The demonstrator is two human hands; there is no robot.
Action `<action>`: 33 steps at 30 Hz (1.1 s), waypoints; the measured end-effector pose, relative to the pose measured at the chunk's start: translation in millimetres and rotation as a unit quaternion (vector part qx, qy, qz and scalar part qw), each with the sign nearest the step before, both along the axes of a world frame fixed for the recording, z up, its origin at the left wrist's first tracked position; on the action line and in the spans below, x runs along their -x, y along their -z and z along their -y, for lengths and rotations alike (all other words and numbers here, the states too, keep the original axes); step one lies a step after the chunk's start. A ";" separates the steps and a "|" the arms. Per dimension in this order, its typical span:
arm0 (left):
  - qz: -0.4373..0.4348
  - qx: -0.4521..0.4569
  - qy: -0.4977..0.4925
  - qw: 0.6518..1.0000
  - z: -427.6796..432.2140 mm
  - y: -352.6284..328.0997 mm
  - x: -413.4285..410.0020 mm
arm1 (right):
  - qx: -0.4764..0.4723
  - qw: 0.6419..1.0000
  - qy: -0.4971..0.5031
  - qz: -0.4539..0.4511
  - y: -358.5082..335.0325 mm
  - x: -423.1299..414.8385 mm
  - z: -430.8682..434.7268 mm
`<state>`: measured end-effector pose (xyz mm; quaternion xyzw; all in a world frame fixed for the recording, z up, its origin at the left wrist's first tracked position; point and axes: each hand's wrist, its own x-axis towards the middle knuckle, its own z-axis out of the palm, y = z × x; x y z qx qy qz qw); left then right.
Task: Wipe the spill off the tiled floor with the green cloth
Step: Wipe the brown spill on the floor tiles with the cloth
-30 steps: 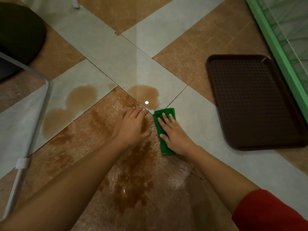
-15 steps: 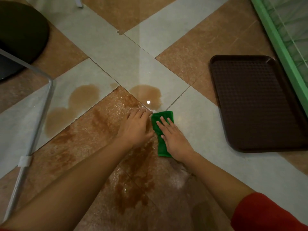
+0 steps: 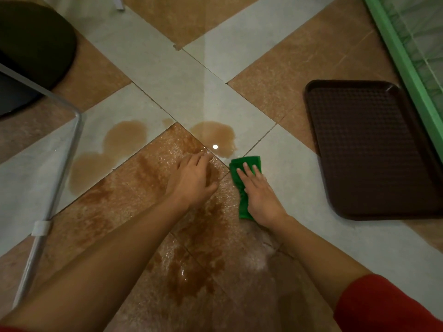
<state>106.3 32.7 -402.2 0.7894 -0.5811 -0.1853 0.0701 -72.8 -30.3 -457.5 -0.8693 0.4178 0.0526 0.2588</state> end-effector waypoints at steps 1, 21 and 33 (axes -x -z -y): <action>0.002 0.000 0.002 1.000 0.2 0.0 0.3 | -0.005 1.000 0.030 0.006 -0.1 -7.7 3.1; 0.010 0.027 0.051 0.998 -1.5 -7.5 3.1 | 0.018 0.995 0.041 -0.092 -6.0 -25.4 -1.5; -0.015 0.061 0.053 0.997 -17.6 -11.3 -13.5 | -0.022 0.994 0.053 -0.093 -13.2 -27.6 -25.2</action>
